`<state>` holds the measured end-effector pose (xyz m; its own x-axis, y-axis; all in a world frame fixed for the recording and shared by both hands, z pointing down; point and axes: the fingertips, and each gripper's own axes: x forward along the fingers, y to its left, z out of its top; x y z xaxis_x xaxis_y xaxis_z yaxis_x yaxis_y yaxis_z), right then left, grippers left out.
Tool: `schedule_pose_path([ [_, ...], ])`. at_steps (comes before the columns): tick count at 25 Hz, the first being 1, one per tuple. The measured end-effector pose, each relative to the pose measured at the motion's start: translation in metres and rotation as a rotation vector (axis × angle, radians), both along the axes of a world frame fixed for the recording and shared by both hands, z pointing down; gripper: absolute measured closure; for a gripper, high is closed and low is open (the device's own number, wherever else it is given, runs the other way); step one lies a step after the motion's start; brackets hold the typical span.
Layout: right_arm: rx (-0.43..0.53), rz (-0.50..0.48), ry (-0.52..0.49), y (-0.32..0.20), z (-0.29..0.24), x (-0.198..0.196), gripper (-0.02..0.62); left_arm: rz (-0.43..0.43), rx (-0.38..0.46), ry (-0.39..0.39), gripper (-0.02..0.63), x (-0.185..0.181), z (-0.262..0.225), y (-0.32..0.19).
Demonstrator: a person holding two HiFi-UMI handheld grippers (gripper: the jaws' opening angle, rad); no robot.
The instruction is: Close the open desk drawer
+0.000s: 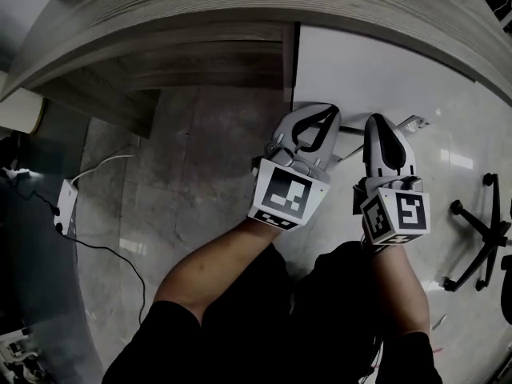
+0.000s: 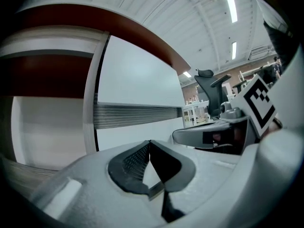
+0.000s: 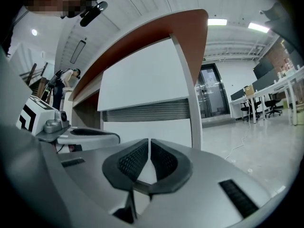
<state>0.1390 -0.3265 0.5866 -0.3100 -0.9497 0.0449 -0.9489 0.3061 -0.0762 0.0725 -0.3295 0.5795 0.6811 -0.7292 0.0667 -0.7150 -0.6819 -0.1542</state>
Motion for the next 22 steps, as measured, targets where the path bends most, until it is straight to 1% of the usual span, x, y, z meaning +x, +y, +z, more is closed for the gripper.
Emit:
schedule_pose_path([
  [2,-0.017,-0.013,-0.008,0.000,0.001,0.000,0.568,0.001,0.006,0.003,0.597,-0.002,-0.006,0.005],
  [4,-0.055,-0.056,-0.030,0.009,0.002,-0.007,0.568,0.019,-0.002,0.001,0.597,-0.003,-0.011,0.022],
  [6,-0.071,-0.137,-0.006,0.029,-0.007,-0.025,0.568,0.044,-0.010,0.000,0.597,-0.005,-0.023,0.046],
  [8,-0.057,-0.214,0.031,0.050,-0.033,-0.047,0.568,0.074,0.003,-0.001,0.597,-0.011,-0.052,0.065],
  [11,-0.058,-0.286,0.036,0.085,-0.091,-0.071,0.568,0.106,0.007,0.000,0.597,-0.027,-0.113,0.092],
  [13,-0.096,-0.302,0.017,0.108,-0.135,-0.078,0.568,0.112,-0.008,0.014,0.597,-0.038,-0.159,0.111],
  [17,-0.167,-0.329,-0.053,0.148,-0.235,-0.095,0.571,0.072,-0.089,0.041,0.598,-0.063,-0.249,0.145],
  [20,-0.205,-0.337,-0.068,0.172,-0.314,-0.111,0.575,0.035,-0.116,0.053,0.598,-0.086,-0.322,0.164],
  [22,-0.234,-0.346,-0.092,0.193,-0.363,-0.122,0.577,0.028,-0.186,0.098,0.597,-0.102,-0.365,0.184],
])
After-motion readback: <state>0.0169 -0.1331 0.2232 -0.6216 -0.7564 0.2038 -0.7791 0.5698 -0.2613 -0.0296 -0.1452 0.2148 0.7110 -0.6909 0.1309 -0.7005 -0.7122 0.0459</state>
